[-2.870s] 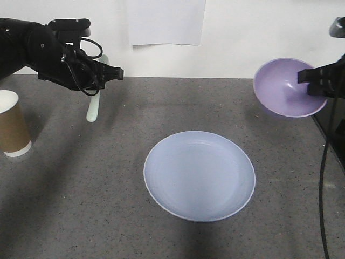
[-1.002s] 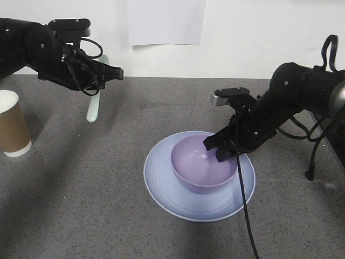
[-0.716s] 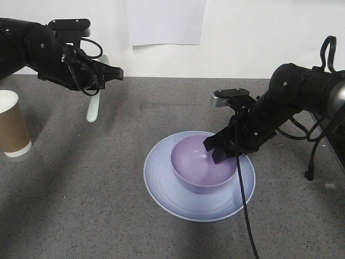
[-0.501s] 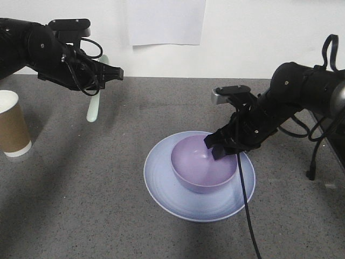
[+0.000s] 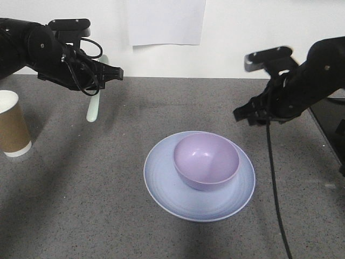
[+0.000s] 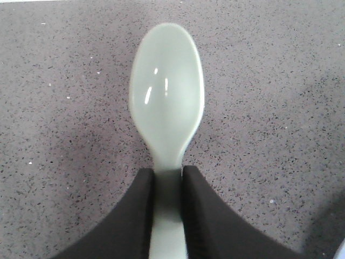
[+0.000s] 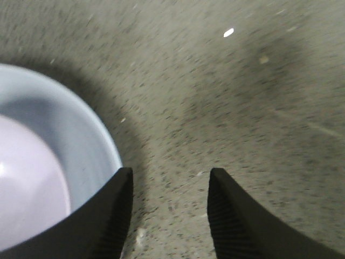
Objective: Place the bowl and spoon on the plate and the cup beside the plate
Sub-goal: 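Open the right gripper and lift it away from the bowl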
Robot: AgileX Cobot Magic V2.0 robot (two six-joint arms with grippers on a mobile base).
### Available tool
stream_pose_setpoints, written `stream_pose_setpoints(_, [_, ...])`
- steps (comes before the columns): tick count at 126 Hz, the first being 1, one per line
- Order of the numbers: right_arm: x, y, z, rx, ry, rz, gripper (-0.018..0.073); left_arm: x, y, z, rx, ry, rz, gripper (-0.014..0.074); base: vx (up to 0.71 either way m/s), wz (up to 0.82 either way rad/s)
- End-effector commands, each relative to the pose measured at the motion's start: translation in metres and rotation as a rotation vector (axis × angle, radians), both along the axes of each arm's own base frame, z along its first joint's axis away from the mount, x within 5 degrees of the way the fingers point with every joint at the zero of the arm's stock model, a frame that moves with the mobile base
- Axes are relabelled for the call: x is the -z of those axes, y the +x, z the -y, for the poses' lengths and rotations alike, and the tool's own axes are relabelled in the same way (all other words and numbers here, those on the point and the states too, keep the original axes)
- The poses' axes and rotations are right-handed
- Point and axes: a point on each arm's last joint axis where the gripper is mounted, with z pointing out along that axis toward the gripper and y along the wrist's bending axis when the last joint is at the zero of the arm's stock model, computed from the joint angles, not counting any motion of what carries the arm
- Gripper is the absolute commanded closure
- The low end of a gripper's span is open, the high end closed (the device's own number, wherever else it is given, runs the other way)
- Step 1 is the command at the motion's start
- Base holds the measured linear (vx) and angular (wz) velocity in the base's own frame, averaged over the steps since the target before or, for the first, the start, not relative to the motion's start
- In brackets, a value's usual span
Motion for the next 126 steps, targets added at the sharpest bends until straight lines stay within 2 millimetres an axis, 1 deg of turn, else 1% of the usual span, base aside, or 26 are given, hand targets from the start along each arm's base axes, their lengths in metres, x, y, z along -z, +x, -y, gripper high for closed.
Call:
stream_pose_setpoints(1, [-0.042, -0.007, 0.009, 0.055, 0.008, 0.190, 0.0278, -0.036, -0.005, -0.001, -0.001, -0.042, 0.136, 0.0603, 0.00, 0.00])
stream_pose_setpoints(16, [-0.052, -0.012, 0.015, 0.089, -0.014, 0.236, 0.0380, -0.036, -0.005, -0.001, -0.001, -0.042, 0.136, 0.0603, 0.00, 0.00])
stream_pose_setpoints(17, [-0.054, -0.013, 0.015, 0.092, -0.020, 0.243, 0.0407, -0.036, -0.005, -0.001, -0.001, -0.042, 0.136, 0.0603, 0.00, 0.00])
stream_pose_setpoints(20, [-0.055, -0.013, 0.016, 0.096, -0.022, 0.247, 0.0426, -0.036, -0.005, -0.001, -0.001, -0.042, 0.136, 0.0603, 0.00, 0.00])
stream_pose_setpoints(23, [-0.057, -0.015, 0.017, 0.105, -0.028, 0.257, 0.0475, -0.036, -0.005, -0.001, -0.001, -0.042, 0.136, 0.0603, 0.00, 0.00])
stream_pose_setpoints(26, [-0.058, -0.015, 0.018, 0.109, -0.030, 0.260, 0.0494, -0.036, -0.005, -0.001, -0.001, -0.042, 0.136, 0.0603, 0.00, 0.00])
stream_pose_setpoints(33, [-0.062, -0.017, 0.019, 0.125, -0.029, 0.273, 0.0574, -0.036, -0.005, -0.001, -0.001, -0.042, 0.136, 0.0603, 0.00, 0.00])
stream_pose_setpoints(44, [-0.064, -0.019, 0.020, 0.131, -0.023, 0.276, 0.0569, -0.036, -0.005, -0.001, -0.001, -0.042, 0.136, 0.0603, 0.00, 0.00])
stream_pose_setpoints(64, [-0.061, -0.024, 0.020, 0.156, -0.009, 0.219, 0.0561, -0.036, -0.005, -0.001, -0.001, -0.042, 0.136, 0.0603, 0.00, 0.00])
stream_pose_setpoints(76, [-0.064, -0.028, 0.021, 0.161, 0.002, 0.211, 0.0561, -0.036, -0.005, -0.001, -0.001, -0.042, 0.136, 0.0603, 0.00, 0.00])
stream_pose_setpoints(88, [-0.071, -0.034, 0.021, 0.165, 0.027, 0.221, 0.0561, -0.036, -0.005, -0.001, -0.001, -0.042, 0.136, 0.0603, 0.00, 0.00])
stream_pose_setpoints(99, [-0.080, -0.045, 0.023, 0.170, 0.032, 0.230, 0.0561, -0.036, -0.005, -0.001, -0.001, -0.042, 0.136, 0.0603, 0.00, 0.00])
stream_pose_setpoints(126, [-0.094, -0.066, 0.028, 0.179, 0.039, 0.217, 0.0561, -0.036, -0.005, -0.001, -0.001, -0.042, 0.136, 0.0603, 0.00, 0.00])
